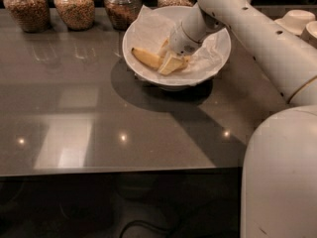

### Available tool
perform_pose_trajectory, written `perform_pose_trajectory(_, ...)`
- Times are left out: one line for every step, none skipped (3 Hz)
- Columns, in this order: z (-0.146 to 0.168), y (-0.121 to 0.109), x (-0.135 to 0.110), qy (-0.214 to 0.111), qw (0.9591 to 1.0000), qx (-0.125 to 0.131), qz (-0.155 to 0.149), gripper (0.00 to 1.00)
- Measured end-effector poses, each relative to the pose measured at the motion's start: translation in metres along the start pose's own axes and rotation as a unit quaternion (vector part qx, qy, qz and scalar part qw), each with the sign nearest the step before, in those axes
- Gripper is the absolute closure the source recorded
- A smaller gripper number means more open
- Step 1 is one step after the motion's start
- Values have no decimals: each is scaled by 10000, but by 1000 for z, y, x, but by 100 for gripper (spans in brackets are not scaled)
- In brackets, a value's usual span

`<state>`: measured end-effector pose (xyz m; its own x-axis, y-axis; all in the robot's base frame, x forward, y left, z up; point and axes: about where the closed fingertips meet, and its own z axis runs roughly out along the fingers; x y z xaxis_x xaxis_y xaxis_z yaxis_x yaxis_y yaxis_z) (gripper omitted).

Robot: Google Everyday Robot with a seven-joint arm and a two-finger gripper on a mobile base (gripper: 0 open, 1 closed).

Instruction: Pick banana from white bowl

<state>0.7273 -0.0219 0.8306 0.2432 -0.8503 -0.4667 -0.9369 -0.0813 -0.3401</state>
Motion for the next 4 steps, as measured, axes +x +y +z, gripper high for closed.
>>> perform_pose_trajectory(-2,-1,-1,0,10000,2,-1,88)
perform_pose_trajectory(-36,-21,-18,85,9992,345,-160,100)
perform_pose_trajectory(-76,-34,-35,172,9979,539,-323,100)
perform_pose_trajectory(-118,-28,-45,85,9975,609,-353,100)
